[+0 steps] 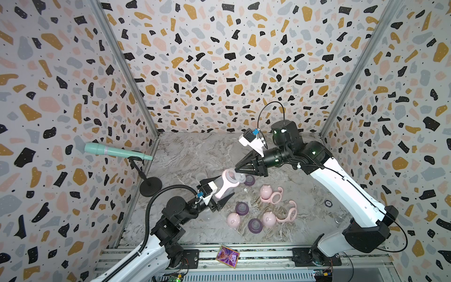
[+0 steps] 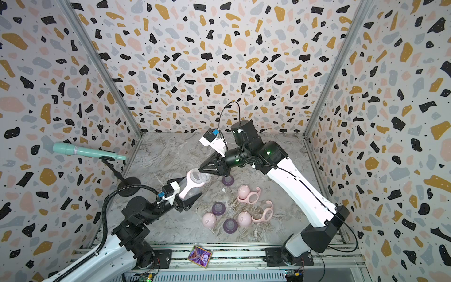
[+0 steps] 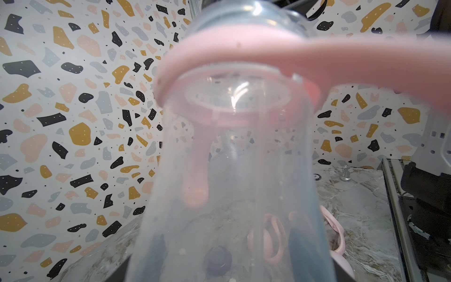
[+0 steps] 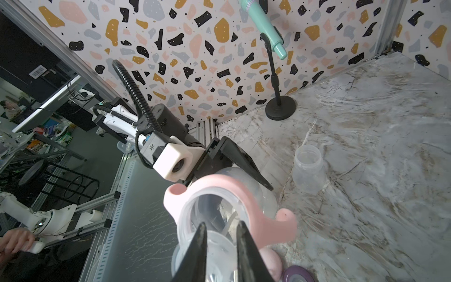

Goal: Assemble the baby bottles
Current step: Place the straw into the baby bottle.

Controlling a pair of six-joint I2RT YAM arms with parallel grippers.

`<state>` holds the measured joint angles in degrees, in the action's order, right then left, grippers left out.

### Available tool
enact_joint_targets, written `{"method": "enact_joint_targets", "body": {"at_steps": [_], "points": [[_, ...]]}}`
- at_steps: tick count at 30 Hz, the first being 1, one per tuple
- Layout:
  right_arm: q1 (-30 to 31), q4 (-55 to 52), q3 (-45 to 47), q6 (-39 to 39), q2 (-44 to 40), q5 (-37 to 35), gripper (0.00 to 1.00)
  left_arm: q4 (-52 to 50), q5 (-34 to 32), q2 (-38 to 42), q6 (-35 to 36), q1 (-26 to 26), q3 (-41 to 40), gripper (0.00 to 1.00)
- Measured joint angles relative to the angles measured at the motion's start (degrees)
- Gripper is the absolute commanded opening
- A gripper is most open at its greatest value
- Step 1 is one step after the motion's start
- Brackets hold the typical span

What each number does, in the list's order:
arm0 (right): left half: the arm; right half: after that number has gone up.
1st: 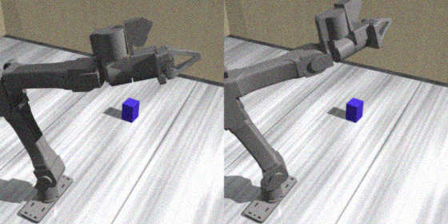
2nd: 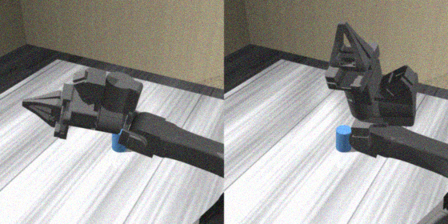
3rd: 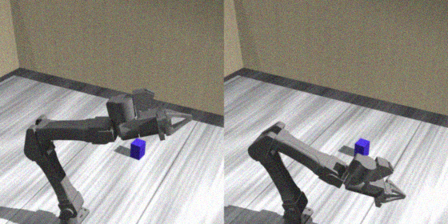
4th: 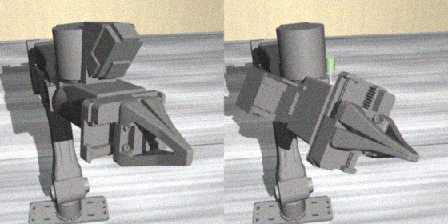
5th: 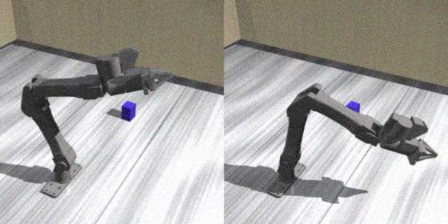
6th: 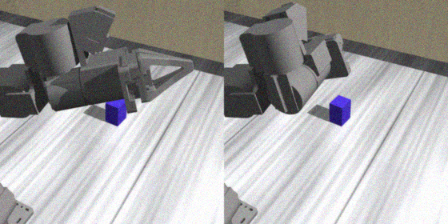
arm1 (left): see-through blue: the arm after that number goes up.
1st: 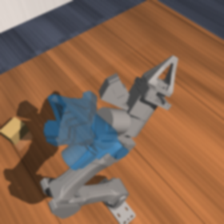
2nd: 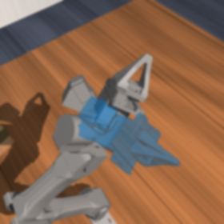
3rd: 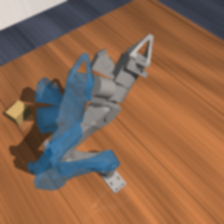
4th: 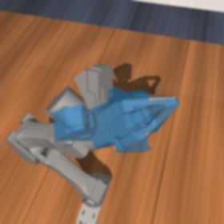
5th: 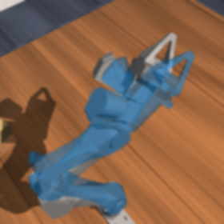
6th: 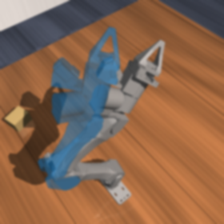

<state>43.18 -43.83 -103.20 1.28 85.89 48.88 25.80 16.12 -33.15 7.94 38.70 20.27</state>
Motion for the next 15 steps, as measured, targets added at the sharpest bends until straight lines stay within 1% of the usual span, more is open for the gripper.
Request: {"method": "enact_joint_targets", "body": {"at_steps": [2, 6, 9, 12, 15], "points": [[-0.1, 0.3, 0.0, 0.3, 0.2, 0.0, 0.2, 0.0, 0.2, 0.1, 0.0, 0.0, 0.0, 0.0], [0.0, 0.9, 0.0, 0.8, 0.5, 0.4, 0.21, 0.1, 0.6, 0.1, 0.0, 0.0, 0.0, 0.0], [0.0, 1.5, 0.0, 1.2, 0.5, 0.2, 0.28, 0.5, 0.8, 0.1, -0.1, 0.0, -0.2, 0.0], [-0.2, 2.2, 0.0, 1.5, 0.4, -0.7, 0.32, 1.2, 0.7, 0.1, -0.2, 0.0, -0.9, 0.0], [-0.7, 2.2, 0.0, 1.6, -0.1, -1.8, 0.34, 1.3, 0.3, 0.1, -0.2, 0.0, -1.6, 0.0]]}}
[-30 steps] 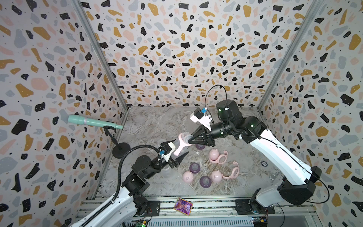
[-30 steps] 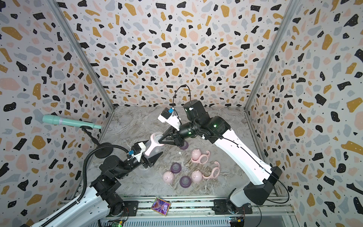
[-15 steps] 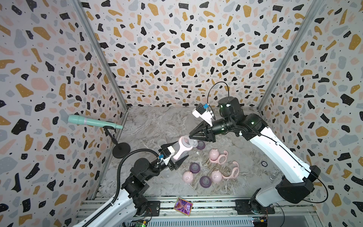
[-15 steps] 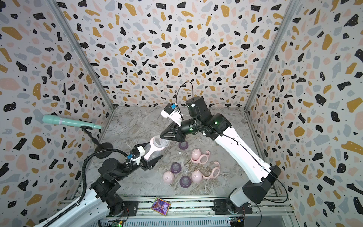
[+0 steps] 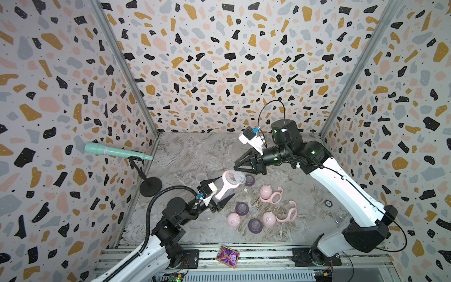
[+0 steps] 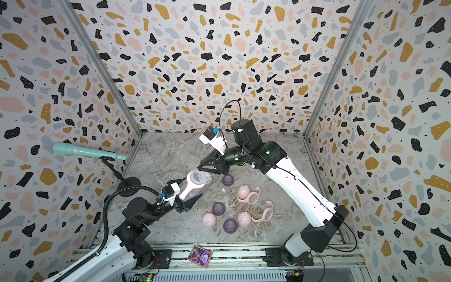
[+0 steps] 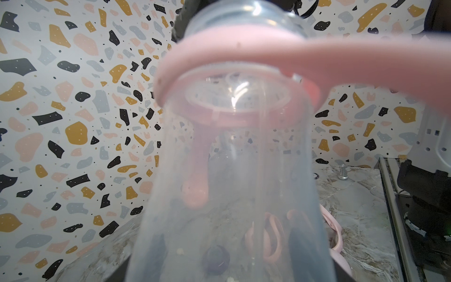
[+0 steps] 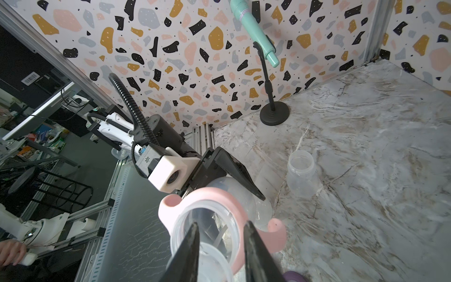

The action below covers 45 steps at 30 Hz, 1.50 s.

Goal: Assemble the baby bottles
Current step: Place the straw into the baby bottle.

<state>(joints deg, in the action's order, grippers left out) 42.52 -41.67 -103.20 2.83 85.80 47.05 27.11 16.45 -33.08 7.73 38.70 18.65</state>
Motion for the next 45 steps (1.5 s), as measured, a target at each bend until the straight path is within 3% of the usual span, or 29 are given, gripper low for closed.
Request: {"method": "enact_joint_targets", "body": {"at_steps": [11, 26, 31, 39, 45], "points": [[-0.2, -7.6, 1.1, -2.9, -2.4, -7.7, 0.5, -0.4, -1.9, 0.6, 0.3, 0.0, -0.5, 0.0], [2.6, -8.3, 3.3, -3.1, -2.6, -8.4, 0.42, -3.5, -2.2, -0.1, 1.8, 0.0, -0.2, 0.0], [2.6, -7.6, 4.3, -2.8, -2.6, -8.5, 0.45, -3.6, -2.2, -0.1, 1.8, 0.0, -0.2, 0.0], [-1.5, -5.0, 6.5, -0.9, -4.6, -7.3, 0.48, -3.5, -2.1, 0.0, 1.8, 0.0, -0.2, 0.0], [-3.3, -3.1, 8.2, 0.1, -7.5, -5.7, 0.44, -3.5, -2.1, 0.0, 1.8, 0.0, -0.2, 0.0]]}}
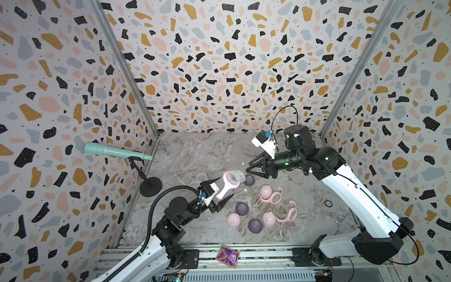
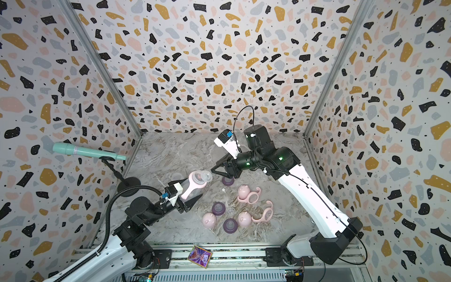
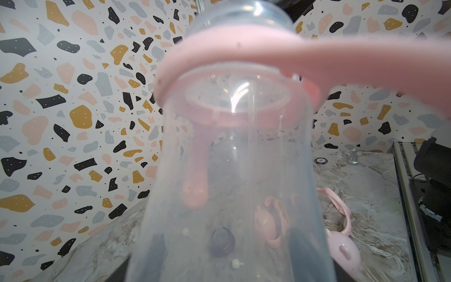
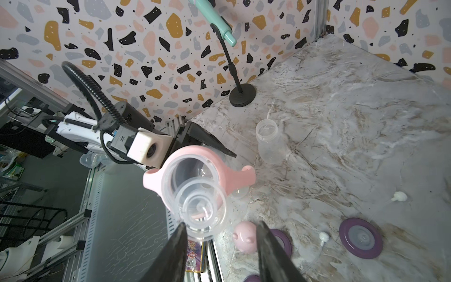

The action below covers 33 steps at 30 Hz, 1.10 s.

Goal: Assemble the baby bottles
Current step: Place the straw into the baby bottle.

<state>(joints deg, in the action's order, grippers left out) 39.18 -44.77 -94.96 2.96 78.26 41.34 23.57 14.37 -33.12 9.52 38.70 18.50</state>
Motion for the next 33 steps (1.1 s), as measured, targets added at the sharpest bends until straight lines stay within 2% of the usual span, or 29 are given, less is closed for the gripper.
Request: {"method": "enact_joint_targets", "body": {"at_steps": [13, 26, 33], "points": [[3.8, -0.3, 1.9, -0.7, 2.2, 0.4, 0.45, -0.4, 0.1, -0.1, 0.2, 0.0, 0.0, 0.0], [3.7, 0.7, 1.9, -0.4, 2.5, 0.8, 0.3, -0.4, 0.8, -0.2, 0.2, 0.0, 0.0, 0.0], [3.9, 0.9, 1.0, -0.6, 3.3, 0.8, 0.28, -0.7, 1.5, -0.6, 0.2, -0.1, 0.0, 0.0]]}}
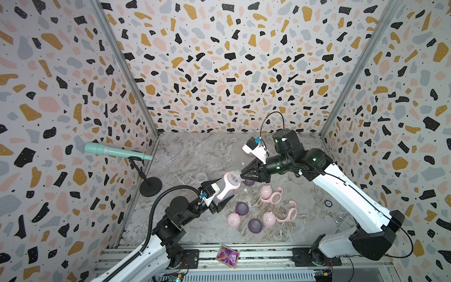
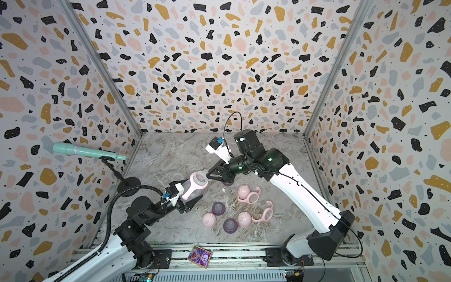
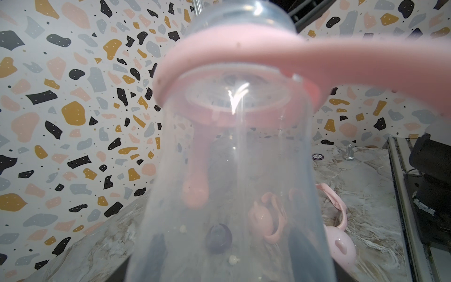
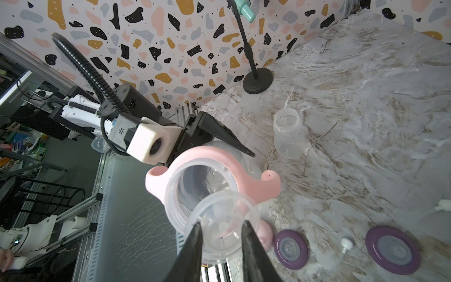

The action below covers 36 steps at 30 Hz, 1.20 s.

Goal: Assemble the baby bottles
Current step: Place the straw into the baby bottle.

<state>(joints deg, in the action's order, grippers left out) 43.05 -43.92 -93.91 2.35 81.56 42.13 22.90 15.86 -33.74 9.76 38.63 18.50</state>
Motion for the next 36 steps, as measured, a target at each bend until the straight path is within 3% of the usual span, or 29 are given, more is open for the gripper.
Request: {"method": "enact_joint_targets", "body": {"at_steps": [11, 29, 32, 36], "points": [[3.8, -2.0, -6.8, -1.9, 4.7, -1.2, 0.2, -2.0, 0.1, -0.3, 0.1, 0.0, 0.0, 0.0], [4.6, 0.1, -1.2, -1.6, 1.0, -2.9, 0.18, -2.7, -0.7, 1.1, 0.2, 0.0, 0.0, 0.0], [4.5, -0.4, -1.3, -1.6, 1.0, -2.8, 0.2, -2.6, 0.0, 0.4, 0.2, 0.0, 0.0, 0.0], [3.5, -2.1, -3.2, -1.7, 1.6, -1.4, 0.3, -1.4, 0.7, -0.3, 0.2, 0.0, 0.0, 0.0]]}}
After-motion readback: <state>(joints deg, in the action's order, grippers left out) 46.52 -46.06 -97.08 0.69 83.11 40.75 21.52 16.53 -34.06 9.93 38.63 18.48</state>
